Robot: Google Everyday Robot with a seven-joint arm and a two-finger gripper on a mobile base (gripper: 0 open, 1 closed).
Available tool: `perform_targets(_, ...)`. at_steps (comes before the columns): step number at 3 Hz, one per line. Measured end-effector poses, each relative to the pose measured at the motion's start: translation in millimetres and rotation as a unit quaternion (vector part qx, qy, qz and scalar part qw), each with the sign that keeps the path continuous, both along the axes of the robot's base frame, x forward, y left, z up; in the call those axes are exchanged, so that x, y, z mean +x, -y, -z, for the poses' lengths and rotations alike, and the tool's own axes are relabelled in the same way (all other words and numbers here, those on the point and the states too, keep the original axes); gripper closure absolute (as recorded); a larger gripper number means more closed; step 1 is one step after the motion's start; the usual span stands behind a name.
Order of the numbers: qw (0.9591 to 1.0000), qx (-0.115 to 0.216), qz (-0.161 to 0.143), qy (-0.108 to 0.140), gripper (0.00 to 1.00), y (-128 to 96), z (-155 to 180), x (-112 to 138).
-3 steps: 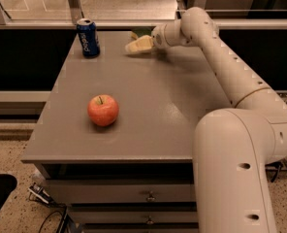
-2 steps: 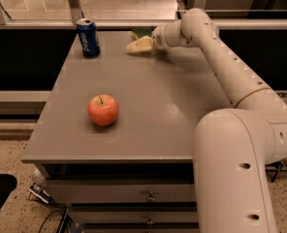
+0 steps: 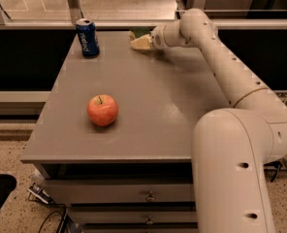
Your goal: Move sponge near apple
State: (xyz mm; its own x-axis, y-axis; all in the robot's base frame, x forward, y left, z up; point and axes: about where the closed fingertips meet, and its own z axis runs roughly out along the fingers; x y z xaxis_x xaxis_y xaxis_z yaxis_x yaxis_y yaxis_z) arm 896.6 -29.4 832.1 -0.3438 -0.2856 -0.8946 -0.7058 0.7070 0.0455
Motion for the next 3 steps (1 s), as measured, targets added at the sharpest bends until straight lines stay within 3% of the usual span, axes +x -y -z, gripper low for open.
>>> perform_targets(1,1.0000,0.000,0.000,0.000,0.84,-0.1,-2.8,0.0)
perform_targets(2,1.0000,0.000,0.000,0.000,1.00,-0.2,-5.4,0.0)
perform_targets(3,1.0000,0.000,0.000,0.000,1.00,-0.2,-5.9,0.0)
